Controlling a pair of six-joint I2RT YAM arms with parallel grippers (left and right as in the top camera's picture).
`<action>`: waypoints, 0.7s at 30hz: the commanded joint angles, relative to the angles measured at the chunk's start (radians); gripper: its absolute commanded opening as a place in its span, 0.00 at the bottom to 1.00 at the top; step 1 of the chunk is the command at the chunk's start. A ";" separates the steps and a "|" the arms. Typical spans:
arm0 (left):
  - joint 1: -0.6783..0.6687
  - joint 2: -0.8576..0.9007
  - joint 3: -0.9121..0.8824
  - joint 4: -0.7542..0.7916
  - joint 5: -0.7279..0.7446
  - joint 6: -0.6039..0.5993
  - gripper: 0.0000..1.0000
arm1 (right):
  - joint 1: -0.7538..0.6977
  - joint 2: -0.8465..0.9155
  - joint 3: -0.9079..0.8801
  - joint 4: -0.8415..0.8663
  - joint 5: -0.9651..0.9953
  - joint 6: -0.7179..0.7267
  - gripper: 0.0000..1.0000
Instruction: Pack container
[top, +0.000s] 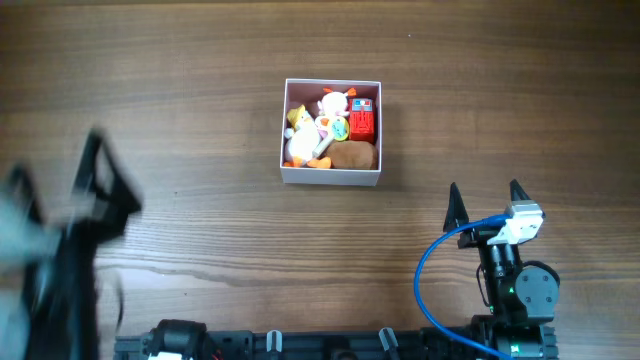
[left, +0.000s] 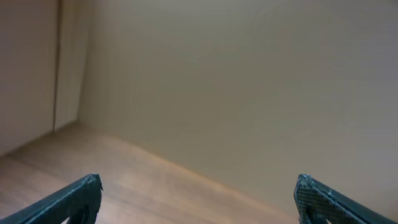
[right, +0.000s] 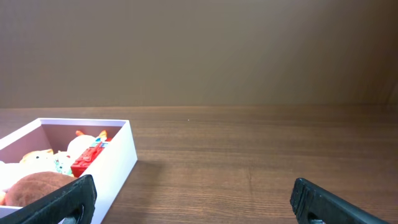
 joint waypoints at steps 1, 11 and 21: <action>0.005 -0.182 0.004 -0.067 -0.031 -0.002 1.00 | -0.005 -0.009 -0.001 0.002 0.021 -0.010 0.99; 0.005 -0.364 -0.051 -0.237 -0.022 -0.006 1.00 | -0.005 -0.009 -0.001 0.002 0.021 -0.009 0.99; 0.005 -0.489 -0.437 -0.129 0.043 -0.011 1.00 | -0.005 -0.009 -0.001 0.002 0.021 -0.010 0.99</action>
